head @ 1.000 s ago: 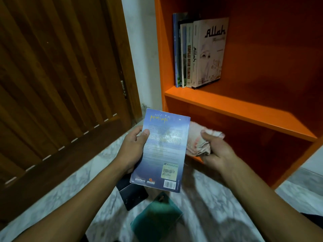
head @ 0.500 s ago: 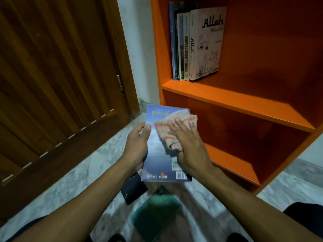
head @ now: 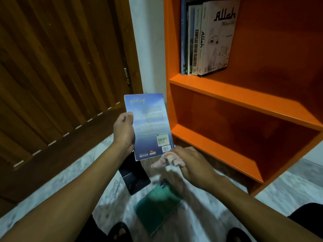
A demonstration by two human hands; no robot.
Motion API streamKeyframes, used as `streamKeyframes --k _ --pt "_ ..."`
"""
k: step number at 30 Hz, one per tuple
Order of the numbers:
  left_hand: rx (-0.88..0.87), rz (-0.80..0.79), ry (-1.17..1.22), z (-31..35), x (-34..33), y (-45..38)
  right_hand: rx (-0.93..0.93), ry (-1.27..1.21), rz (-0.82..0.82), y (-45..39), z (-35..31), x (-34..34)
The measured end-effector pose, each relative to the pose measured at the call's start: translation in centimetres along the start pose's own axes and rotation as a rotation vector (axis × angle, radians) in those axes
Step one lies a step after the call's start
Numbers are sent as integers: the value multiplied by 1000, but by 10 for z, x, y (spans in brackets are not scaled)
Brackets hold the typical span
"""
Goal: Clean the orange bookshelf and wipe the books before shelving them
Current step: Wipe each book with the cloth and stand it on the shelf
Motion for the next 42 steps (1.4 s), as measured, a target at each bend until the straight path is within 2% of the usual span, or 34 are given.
streamKeyframes --k 2,7,11,14,16,20,24,27,30,34,38,42 --pt "-1 -16 -46 -3 0 1 -115 -115 109 2 17 21" --pt "9 -162 -131 -10 -28 21 -396 -452 610 18 67 70" --pt "-20 -349 -162 -17 -71 39 -422 -563 760 5 68 79" --pt "-41 -452 -158 -18 -101 50 -446 -467 675 -12 53 66" --pt "-32 -460 -107 -16 -109 53 -370 -359 579 -23 36 59" --pt "14 -361 29 -16 -97 39 -205 -309 414 -37 21 47" --pt "114 -262 240 -20 -79 27 -148 -304 289 -35 11 23" --pt "159 -156 363 -23 -59 17 -85 -251 128 -29 -2 -3" --pt "136 -59 365 -20 -37 7 -37 -281 35 -21 -9 -19" --pt "102 23 434 -13 -12 -3 -81 -253 -93 -11 -5 -38" --pt "84 60 492 -7 5 -8 -248 -333 -45 6 22 -43" --pt "97 33 438 -9 9 -7 -532 -873 235 20 64 -33"
Point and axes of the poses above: each hand's wrist, its own y-axis away from the middle knuckle, its own x-axis out of the back of the hand, z = x × y, the point moved 10 cm from there along -y, towards the middle knuckle, and after that the axes turned 12 degrees about -z, right-handed, at the moved point
